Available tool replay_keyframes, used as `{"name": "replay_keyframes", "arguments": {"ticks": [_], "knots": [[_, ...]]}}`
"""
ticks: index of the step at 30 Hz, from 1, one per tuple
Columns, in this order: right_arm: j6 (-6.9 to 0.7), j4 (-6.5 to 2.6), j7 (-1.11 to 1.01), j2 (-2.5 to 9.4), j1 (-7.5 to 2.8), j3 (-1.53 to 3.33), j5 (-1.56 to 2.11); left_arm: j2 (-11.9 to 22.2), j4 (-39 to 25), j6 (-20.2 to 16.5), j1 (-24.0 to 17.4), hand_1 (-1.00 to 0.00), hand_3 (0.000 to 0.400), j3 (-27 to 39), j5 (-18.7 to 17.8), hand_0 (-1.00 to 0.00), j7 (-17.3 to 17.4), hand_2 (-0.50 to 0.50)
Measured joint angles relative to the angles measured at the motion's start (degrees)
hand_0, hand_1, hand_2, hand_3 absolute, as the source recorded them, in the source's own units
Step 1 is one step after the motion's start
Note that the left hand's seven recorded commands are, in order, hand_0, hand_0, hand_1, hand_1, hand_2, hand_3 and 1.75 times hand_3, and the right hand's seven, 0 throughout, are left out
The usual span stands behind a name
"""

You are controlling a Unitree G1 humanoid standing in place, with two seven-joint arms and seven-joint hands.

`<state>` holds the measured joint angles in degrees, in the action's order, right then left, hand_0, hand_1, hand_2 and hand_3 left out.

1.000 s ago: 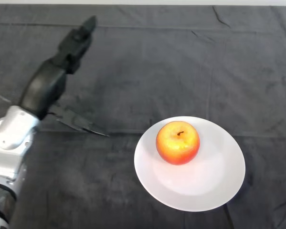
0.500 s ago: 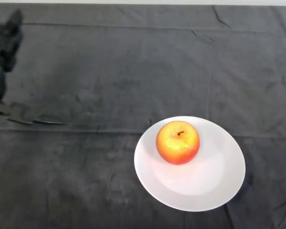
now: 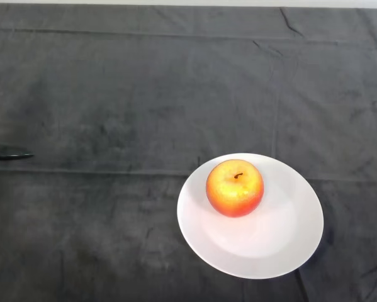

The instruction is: Move the apple to the plate

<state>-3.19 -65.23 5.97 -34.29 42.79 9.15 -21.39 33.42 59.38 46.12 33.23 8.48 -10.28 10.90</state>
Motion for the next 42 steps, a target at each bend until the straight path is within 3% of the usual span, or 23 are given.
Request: {"name": "replay_keyframes", "arguments": {"ticks": [6,22,34,42], "knots": [[0.00,-0.03,0.00,-0.01,0.00,0.00,-0.01,2.6,2.7,0.8,0.0,0.00,0.000,3.3,0.0,0.00,-2.1,0.00],[0.04,-0.10,0.00,0.00,0.00,0.00,-0.02,3.9,7.0,1.2,-0.6,0.00,0.000,6.9,0.6,0.00,-13.2,0.00],[0.05,-0.15,0.00,0.00,0.00,0.01,-0.02,6.9,8.6,-2.6,-1.2,0.00,0.000,10.3,0.8,0.00,-20.6,0.00],[0.05,-0.16,0.00,0.00,0.00,0.02,-0.02,7.1,8.6,-4.1,-1.2,0.00,0.000,10.7,1.1,0.00,-23.0,0.00]]}}
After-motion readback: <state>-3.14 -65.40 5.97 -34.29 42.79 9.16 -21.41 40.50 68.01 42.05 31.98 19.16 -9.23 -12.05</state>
